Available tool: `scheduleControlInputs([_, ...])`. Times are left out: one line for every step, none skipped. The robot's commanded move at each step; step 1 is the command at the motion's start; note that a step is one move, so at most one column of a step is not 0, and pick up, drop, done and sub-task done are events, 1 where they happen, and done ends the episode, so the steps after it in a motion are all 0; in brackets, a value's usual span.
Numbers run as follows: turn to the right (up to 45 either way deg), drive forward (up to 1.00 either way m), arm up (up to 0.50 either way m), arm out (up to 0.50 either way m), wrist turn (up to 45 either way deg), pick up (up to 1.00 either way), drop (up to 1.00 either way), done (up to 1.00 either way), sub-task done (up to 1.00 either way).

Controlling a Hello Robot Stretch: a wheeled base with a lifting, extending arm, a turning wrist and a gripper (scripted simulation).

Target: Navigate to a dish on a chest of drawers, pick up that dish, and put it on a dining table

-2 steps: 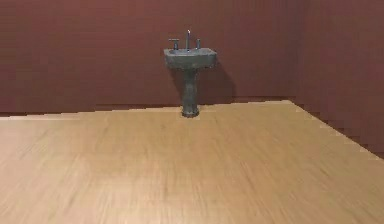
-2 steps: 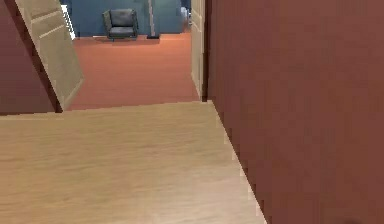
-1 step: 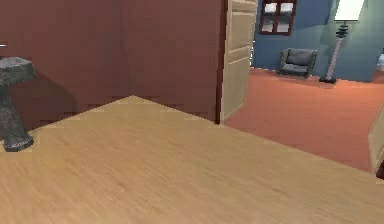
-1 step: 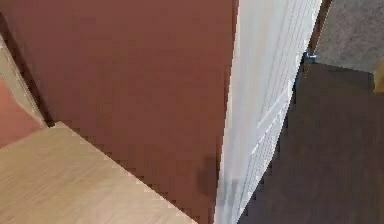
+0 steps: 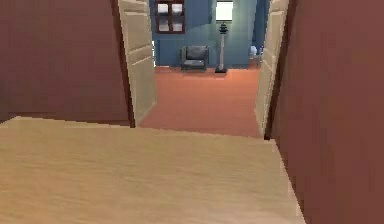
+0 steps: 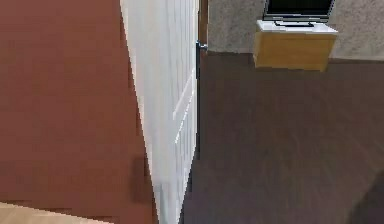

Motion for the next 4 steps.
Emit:
scheduleControlInputs([0.0, 1.0, 0.0, 0.0, 0.0, 0.0, 0.0, 0.0, 0.0])
scheduleControlInputs([3.0, 0.0, 0.0, 0.0, 0.0, 0.0, 0.0, 0.0, 0.0])
scheduleControlInputs([0.0, 1.0, 0.0, 0.0, 0.0, 0.0, 0.0, 0.0, 0.0])
scheduleControlInputs([0.0, 1.0, 0.0, 0.0, 0.0, 0.0, 0.0, 0.0, 0.0])
